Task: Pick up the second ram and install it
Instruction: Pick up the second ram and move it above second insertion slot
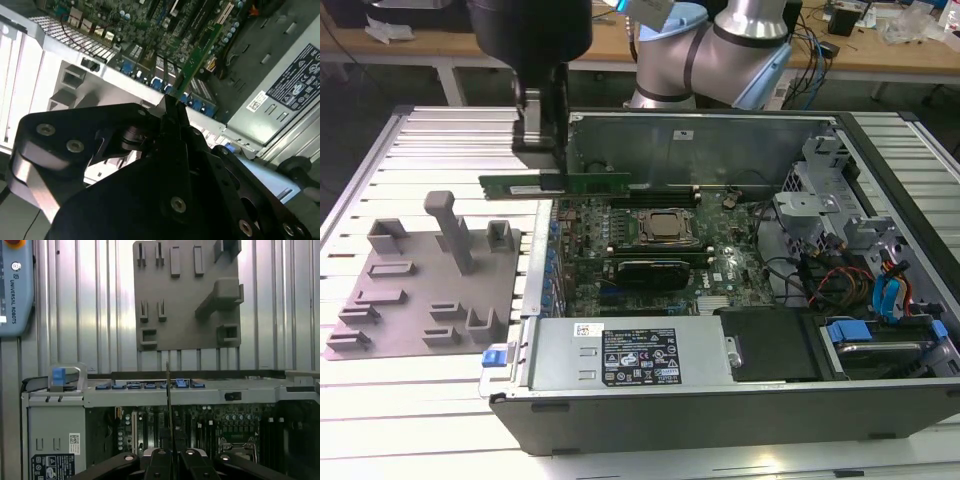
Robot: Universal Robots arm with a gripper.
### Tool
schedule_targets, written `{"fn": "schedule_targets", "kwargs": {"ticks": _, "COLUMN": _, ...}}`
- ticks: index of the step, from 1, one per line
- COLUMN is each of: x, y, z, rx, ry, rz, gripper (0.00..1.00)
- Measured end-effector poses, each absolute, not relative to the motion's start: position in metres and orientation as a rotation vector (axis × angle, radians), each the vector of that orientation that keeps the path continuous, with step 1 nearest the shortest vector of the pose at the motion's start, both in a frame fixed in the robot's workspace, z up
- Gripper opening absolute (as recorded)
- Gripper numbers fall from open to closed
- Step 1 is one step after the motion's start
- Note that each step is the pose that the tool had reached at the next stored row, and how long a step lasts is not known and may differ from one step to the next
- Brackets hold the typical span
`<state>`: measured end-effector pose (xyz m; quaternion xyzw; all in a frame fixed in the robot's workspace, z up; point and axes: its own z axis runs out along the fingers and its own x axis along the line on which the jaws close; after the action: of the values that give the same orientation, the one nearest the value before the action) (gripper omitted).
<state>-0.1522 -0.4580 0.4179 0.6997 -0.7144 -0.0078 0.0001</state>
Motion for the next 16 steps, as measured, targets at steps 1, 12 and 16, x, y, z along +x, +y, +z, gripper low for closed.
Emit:
{"fn": "schedule_targets", "kwargs": {"ticks": 1, "x": -0.144, "y": -0.458, "z": 0.418, "rx": 2.198, "ry": -2.244, "rz": -0.025, "gripper": 0.11}}
{"fn": "schedule_targets", "kwargs": {"ticks": 12, "x": -0.078, "y": -0.431, "z": 0.403, "rx": 2.19, "ry": -2.236, "rz": -0.048, "gripper": 0.11}}
{"fn": "schedule_targets", "kwargs": {"ticks": 16, "x": -0.059, "y": -0.426, "z": 0.393, "rx": 2.188, "ry": -2.234, "rz": -0.052, "gripper": 0.11}}
